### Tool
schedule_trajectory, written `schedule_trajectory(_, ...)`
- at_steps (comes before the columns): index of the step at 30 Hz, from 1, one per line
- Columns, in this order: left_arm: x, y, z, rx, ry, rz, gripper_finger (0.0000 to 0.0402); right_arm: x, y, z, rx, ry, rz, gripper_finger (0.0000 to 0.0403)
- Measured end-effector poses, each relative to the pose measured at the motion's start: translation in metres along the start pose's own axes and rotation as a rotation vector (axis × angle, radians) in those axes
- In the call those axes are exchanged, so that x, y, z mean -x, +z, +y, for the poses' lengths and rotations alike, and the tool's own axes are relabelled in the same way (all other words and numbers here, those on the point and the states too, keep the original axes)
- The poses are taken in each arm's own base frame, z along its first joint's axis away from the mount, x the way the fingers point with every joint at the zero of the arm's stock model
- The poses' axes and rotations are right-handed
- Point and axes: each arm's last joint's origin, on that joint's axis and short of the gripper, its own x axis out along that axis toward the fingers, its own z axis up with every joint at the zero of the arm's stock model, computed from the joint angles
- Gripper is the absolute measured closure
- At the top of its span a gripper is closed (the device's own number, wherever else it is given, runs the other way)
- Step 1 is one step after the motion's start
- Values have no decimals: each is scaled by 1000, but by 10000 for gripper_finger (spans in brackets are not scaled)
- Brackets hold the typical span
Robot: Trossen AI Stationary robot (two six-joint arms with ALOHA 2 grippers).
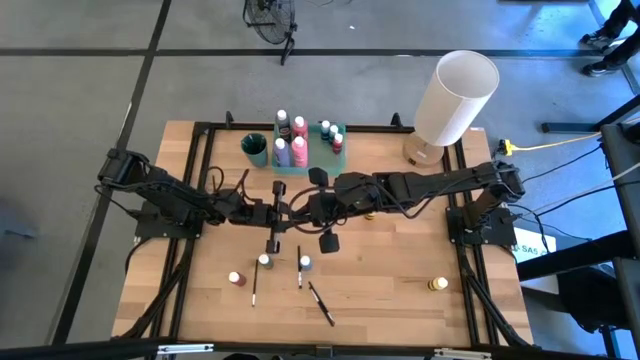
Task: Pick & Place Paint Supplies
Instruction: Put the silver paintbrush into the green cup
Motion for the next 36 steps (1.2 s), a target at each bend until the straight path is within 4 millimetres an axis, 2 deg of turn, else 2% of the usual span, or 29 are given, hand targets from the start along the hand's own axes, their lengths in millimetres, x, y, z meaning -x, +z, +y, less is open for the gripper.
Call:
schedule_trajectory(6,0,0,0,-13,-2,7,383,0,0,0,-25,-35,2,402)
schedule_trajectory(22,0,-3,-1,-15,-10,33,383,2,0,20,57,-175,48,372)
schedule_trajectory(28,0,-4,-1,-16,-20,43,383,4,2,33,152,-162,48,337)
schedule_trajectory(36,1,-8,-2,-20,-32,89,383,9,10,55,269,-281,15,275)
